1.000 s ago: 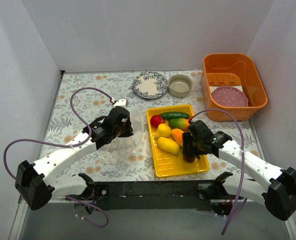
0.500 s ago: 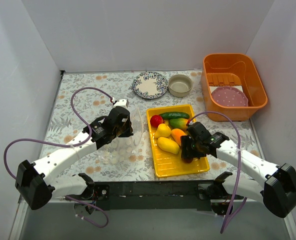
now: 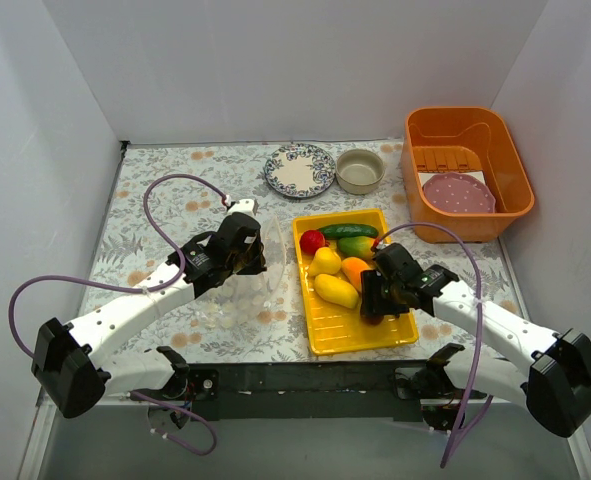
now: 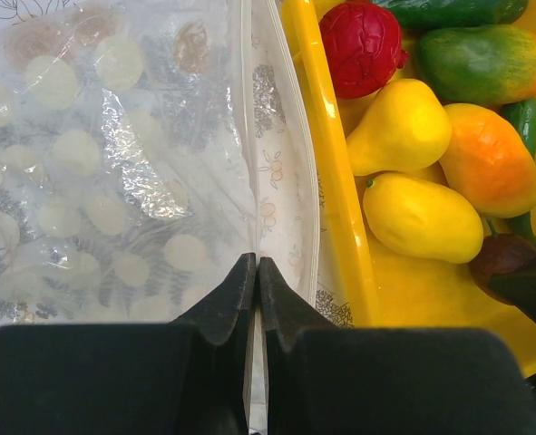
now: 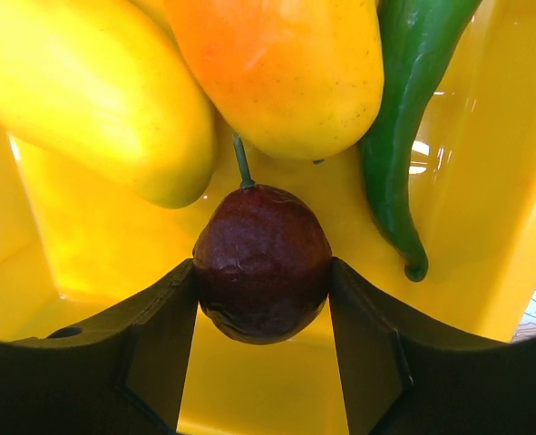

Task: Place the food in the zip-top bag and seal the zipper
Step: Pick up the fake fruit from the bin, then place the fake fruit in the zipper food storage bag.

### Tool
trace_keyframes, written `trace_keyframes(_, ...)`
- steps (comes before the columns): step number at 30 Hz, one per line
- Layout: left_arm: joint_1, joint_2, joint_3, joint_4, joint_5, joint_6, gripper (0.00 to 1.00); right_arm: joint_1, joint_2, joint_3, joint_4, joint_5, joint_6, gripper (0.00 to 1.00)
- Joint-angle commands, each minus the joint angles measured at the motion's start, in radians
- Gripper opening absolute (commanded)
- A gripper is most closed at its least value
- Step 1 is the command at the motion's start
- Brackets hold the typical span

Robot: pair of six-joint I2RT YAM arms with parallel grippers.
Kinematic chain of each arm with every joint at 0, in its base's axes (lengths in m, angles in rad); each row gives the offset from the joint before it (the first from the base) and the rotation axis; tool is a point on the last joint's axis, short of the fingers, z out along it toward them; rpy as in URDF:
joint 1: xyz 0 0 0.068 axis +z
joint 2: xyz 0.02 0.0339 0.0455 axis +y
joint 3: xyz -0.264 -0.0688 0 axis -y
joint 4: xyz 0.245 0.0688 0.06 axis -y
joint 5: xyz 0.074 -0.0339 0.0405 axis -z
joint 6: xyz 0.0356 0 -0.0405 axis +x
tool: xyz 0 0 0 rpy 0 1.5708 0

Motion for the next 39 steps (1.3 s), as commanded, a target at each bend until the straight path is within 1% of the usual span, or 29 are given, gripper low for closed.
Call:
trace_keyframes(1, 0.002, -0.006, 0.047, -0.012, 0.005, 0.018, 0.00, -0.002, -0.060, 0.079, -0.016, -0.026, -0.008, 0.37)
trace_keyframes(5, 0.002, -0.019, 0.042, -0.022, 0.005, 0.017, 0.00, -0.004, -0.110, 0.147, 0.036, -0.060, -0.003, 0.37)
trace_keyframes(8, 0.002, -0.030, 0.033, -0.019, 0.004, 0.008, 0.00, -0.004, -0.100, 0.191, 0.070, -0.121, 0.009, 0.37)
trace_keyframes(11, 0.002, -0.027, 0.048, -0.017, 0.004, 0.002, 0.00, -0.004, -0.051, 0.230, 0.142, -0.179, 0.027, 0.37)
trace_keyframes(12, 0.002, -0.021, 0.051, -0.014, 0.004, 0.000, 0.00, -0.004, -0.040, 0.237, 0.197, -0.195, 0.032, 0.37)
trace_keyframes(15, 0.002, -0.015, 0.057, -0.011, 0.013, -0.003, 0.00, -0.004, 0.008, 0.276, 0.291, -0.252, 0.049, 0.37)
trace_keyframes(20, 0.002, -0.015, 0.056, -0.006, 0.031, -0.001, 0.00, -0.002, 0.126, 0.378, 0.385, -0.347, 0.057, 0.37)
trace_keyframes(26, 0.002, -0.019, 0.047, 0.015, 0.048, -0.011, 0.00, 0.013, 0.233, 0.397, 0.542, -0.459, 0.107, 0.36)
trace_keyframes(33, 0.002, -0.016, 0.073, 0.000, 0.022, 0.002, 0.00, 0.098, 0.377, 0.466, 0.581, -0.496, 0.093, 0.37)
trace_keyframes(35, 0.002, -0.027, 0.067, -0.005, 0.013, 0.000, 0.00, 0.119, 0.419, 0.487, 0.563, -0.491, 0.083, 0.37)
trace_keyframes(39, 0.002, -0.070, 0.063, -0.023, -0.010, -0.006, 0.00, 0.145, 0.451, 0.495, 0.537, -0.447, 0.064, 0.38)
